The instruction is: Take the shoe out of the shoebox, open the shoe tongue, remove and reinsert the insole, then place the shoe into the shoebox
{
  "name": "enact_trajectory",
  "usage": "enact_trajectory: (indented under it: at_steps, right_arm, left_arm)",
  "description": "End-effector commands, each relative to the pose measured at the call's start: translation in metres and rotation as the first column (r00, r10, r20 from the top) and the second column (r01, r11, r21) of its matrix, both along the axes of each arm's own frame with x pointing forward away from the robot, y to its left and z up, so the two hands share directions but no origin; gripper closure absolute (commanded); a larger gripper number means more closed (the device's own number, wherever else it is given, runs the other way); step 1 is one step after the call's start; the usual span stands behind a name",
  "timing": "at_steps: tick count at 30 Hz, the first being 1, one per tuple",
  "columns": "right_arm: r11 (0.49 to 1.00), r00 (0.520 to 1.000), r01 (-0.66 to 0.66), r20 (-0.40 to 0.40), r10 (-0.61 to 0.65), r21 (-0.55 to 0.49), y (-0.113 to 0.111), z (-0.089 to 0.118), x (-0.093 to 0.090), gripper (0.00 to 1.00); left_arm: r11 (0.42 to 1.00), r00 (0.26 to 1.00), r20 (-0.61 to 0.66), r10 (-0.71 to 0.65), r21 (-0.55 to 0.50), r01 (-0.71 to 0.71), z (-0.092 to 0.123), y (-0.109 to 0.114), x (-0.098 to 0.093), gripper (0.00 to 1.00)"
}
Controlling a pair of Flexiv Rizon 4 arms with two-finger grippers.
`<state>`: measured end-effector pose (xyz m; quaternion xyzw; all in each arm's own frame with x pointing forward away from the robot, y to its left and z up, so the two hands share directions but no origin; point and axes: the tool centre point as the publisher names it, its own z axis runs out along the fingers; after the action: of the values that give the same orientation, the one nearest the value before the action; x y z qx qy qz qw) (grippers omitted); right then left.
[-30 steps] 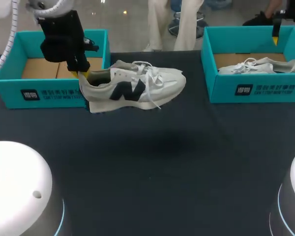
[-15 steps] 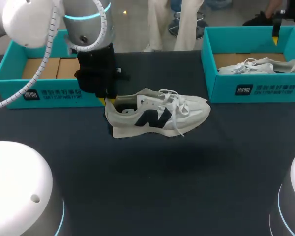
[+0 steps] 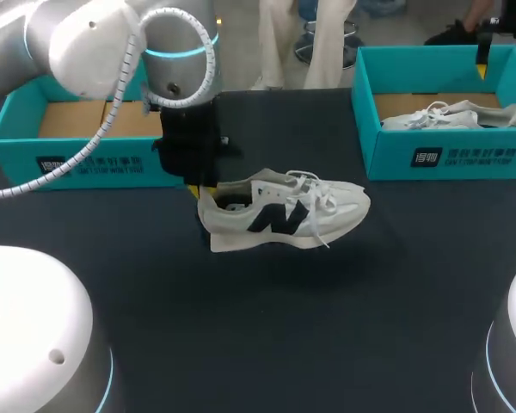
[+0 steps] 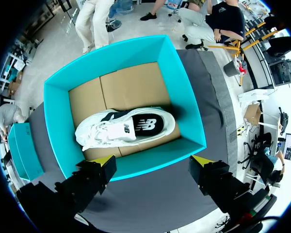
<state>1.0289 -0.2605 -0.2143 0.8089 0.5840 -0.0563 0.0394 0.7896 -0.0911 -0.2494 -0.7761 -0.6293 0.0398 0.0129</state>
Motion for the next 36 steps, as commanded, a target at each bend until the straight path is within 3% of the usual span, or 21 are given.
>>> enact_trajectory:
  at_steps: [1, 18, 36]
  right_arm:
    - [1.0, 1.0, 0.001, -0.001, -0.001, 0.0, 0.0, 0.0, 0.001, 0.0]
    - [1.0, 1.0, 0.001, -0.001, -0.001, 0.0, 0.0, 0.0, 0.001, 0.0]
    - [1.0, 1.0, 0.001, -0.001, -0.001, 0.0, 0.0, 0.0, 0.001, 0.0]
  left_arm:
    - [1.0, 1.0, 0.006, 0.003, 0.021, -0.003, -0.013, -0.01, -0.002, 1.0]
    - [0.999, 1.0, 0.012, -0.009, 0.033, 0.009, -0.075, -0.015, -0.006, 1.0]
    - [0.997, 1.0, -0.004, -0.009, 0.082, 0.009, -0.1, -0.01, 0.0, 1.0]
